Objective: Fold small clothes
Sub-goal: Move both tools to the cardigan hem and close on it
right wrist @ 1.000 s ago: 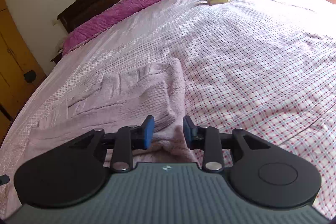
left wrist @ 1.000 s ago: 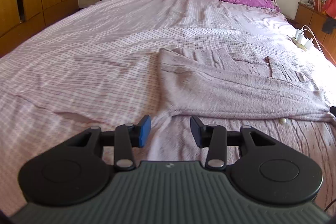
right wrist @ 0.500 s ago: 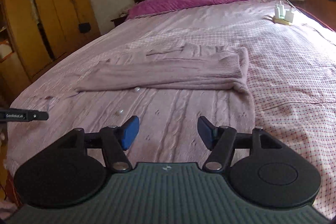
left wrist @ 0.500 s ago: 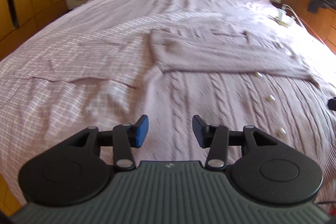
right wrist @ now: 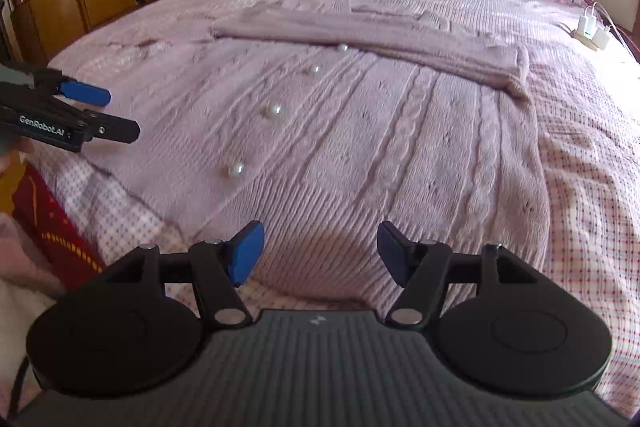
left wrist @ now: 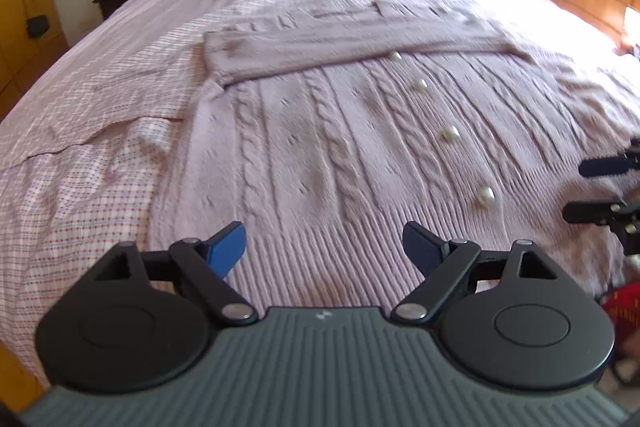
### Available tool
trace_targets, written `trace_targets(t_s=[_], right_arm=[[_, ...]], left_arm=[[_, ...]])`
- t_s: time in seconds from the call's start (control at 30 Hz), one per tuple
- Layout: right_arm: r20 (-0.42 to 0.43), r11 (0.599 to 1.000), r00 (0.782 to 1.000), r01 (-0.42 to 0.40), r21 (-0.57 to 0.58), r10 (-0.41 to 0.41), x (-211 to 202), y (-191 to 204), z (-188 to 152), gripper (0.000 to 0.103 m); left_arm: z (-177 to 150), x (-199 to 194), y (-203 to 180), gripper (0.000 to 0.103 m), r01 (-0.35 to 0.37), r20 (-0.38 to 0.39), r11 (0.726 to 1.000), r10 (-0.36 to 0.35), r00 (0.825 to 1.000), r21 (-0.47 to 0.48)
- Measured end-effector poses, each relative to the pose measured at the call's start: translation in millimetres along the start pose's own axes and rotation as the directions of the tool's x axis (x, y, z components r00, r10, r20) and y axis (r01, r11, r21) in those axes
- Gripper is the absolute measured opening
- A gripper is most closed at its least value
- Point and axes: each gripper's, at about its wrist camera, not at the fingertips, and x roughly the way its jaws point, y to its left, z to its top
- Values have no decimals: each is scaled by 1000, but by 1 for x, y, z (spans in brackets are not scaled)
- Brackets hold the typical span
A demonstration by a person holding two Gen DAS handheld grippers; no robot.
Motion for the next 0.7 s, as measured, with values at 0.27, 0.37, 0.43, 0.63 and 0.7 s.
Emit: trace_targets(t_s=[0.27,0.37,0.43,0.63,0.7], right_arm=[[-105,985,994,17,-173,-36,11,21,-8,79],[-112,975,991,47,-218,-73,18,27,-8,80],[-98,974,991,73,-216,-96,23,27,-6,81],[-62,976,989,123,-179,-136,31,23,-3,81],[-48,978,988,134,-160,-144,32,22,-3,81]], left_arm=[[-21,-5,-18,87,45,-77,980,-30,997,195],[-31,-1,-29,87,29,-86,957,-4,996,290],[-35,4,-34,88,5,-82,946,22,996,325],[-30,17,-36,89,-16,-51,942,35,998,334],[-28,21,-36,89,-27,-37,944,42,998,330]])
